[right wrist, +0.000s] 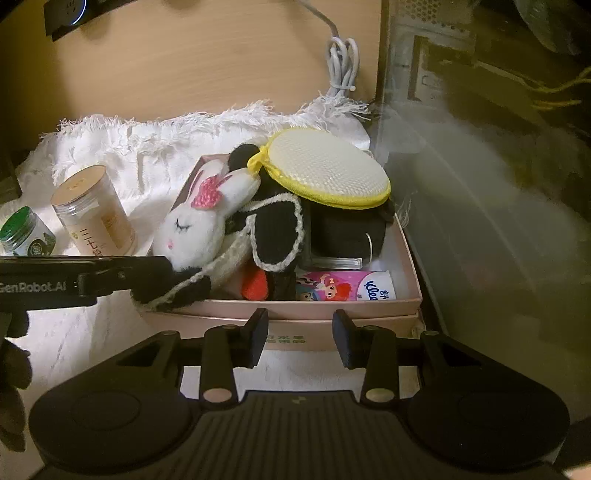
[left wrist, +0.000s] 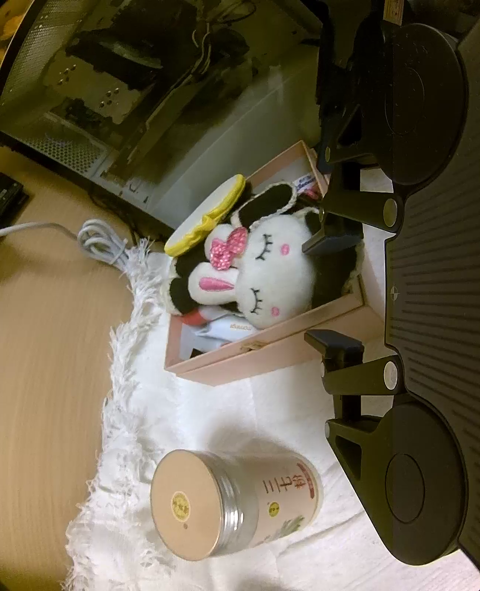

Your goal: Organize soft objects

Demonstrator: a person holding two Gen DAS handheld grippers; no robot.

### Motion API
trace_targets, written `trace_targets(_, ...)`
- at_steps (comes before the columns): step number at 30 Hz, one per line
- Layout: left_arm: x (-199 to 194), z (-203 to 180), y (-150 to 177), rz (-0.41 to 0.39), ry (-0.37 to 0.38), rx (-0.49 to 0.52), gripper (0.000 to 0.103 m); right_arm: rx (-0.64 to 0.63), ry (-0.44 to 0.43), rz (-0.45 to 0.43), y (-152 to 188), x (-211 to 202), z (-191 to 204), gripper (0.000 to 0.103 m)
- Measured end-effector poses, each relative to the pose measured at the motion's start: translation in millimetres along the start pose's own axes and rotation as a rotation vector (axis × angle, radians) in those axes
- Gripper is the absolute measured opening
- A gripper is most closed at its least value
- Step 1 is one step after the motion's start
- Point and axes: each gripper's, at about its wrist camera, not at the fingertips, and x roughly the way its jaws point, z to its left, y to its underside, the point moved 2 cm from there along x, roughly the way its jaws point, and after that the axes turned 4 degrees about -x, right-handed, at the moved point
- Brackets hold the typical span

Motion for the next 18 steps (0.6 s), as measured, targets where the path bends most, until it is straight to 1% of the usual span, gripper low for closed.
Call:
trace_targets(5, -6.2, 0.0, 0.0, -0.009, -0.003, -0.007, 0.047, -0.014, -0.002, -0.003, -3.1, 3.9, 2.3, 0.041)
trace_targets(8, -16.1, -1.7, 5.4, -0.023, -0.002, 0.011, 0.046, 0.003, -0.004, 0.002, -0.1, 1.9, 1.3, 0.042)
trace_targets(9, -19.6, -2.1, 8.7, -0.024, -0.001, 0.017, 0.046, 0.010, -0.001, 0.005, 2.0, 0.4, 1.7, 0.043)
trace_targets(11, -27.8, -1.8, 19.9, -0.025, -0.007, 0.035, 0.046, 0.018, 0.002, 0.011, 6.3, -1.7, 3.0, 0.053)
trace_targets(12, -30.5, -0.8, 25.3, -0.028, -0.015, 0.045, 0.046, 0.019, 0.005, 0.014, 9.5, -3.1, 5.1, 0.058)
trace_targets(13, -34.5, 0.1, 32.2, -0.034, -0.027, 0.057, 0.047, 0.017, 0.010, 0.018, 13.6, -4.5, 8.3, 0.059)
trace_targets(15, -43.3, 1.7, 47.1, -0.045, -0.064, 0.078, 0.047, 0.004, 0.019, 0.034, 21.1, -5.2, 15.4, 0.060)
trace_targets(18, -59.0, 5.1, 65.9, -0.075, -0.127, 0.072, 0.047, -0.007, 0.024, 0.072, 32.4, -4.8, 26.4, 0.060)
